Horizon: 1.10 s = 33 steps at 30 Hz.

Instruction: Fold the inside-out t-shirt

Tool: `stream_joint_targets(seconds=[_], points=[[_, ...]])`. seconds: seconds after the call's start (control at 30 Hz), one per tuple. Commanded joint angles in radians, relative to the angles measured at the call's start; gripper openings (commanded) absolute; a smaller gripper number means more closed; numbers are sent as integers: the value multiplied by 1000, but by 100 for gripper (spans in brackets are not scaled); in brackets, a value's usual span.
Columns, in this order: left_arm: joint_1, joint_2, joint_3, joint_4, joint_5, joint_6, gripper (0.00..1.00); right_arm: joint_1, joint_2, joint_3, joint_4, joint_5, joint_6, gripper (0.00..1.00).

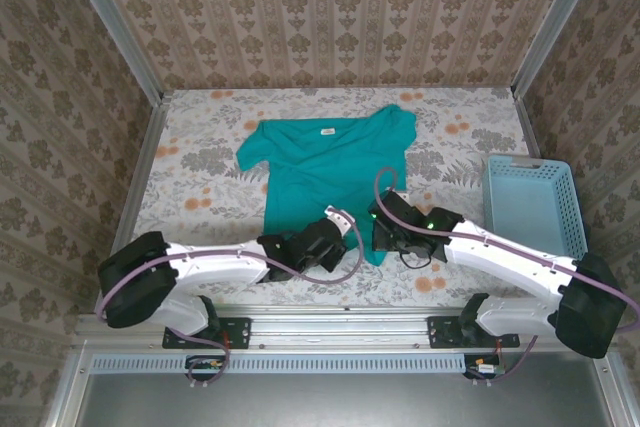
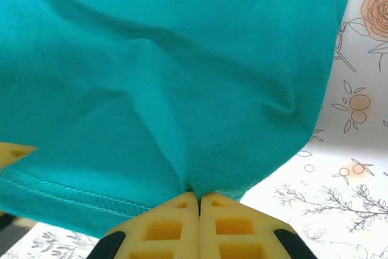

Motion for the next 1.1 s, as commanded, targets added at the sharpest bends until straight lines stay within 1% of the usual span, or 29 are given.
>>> stream_joint_targets(seconds=[0.0, 0.07, 0.1, 0.13, 0.17, 0.23, 0.27, 0.33, 0.4, 0.57, 0.63, 0.77, 0.97, 1.07], points=[[12, -60, 14, -4, 48, -18, 0, -4, -29, -23, -36, 29, -28, 16], [15, -85, 34, -16, 78, -21, 0, -3, -54, -34, -23, 11, -45, 25], [16, -94, 43, -22, 92, -19, 0, -1, -75, -43, -14, 6, -53, 29], [20, -103, 54, -32, 105, -22, 0, 6, -108, -57, 2, 12, -60, 31], [24, -114, 64, -40, 122, -23, 0, 27, -161, -79, 33, 25, -66, 36], [34, -133, 81, -57, 141, -26, 0, 75, -269, -151, 162, 20, -97, 49], [42, -142, 89, -66, 151, -28, 0, 93, -312, -188, 230, 0, -105, 53], [56, -164, 100, -77, 172, -29, 0, 132, -341, -234, 334, -36, -127, 54], [73, -180, 111, -90, 191, -29, 0, 207, -334, -267, 421, 3, -148, 56], [104, -206, 135, -119, 220, -22, 0, 396, -201, -325, 664, 142, -267, 62], [113, -210, 143, -128, 231, -19, 0, 438, -136, -344, 751, 185, -307, 65], [129, -222, 152, -139, 249, -16, 0, 458, 0, -398, 962, 213, -380, 67], [150, -235, 161, -149, 269, -8, 0, 470, 149, -437, 1164, 259, -460, 68], [153, -246, 165, -156, 276, -3, 0, 469, 195, -434, 1216, 270, -496, 69]])
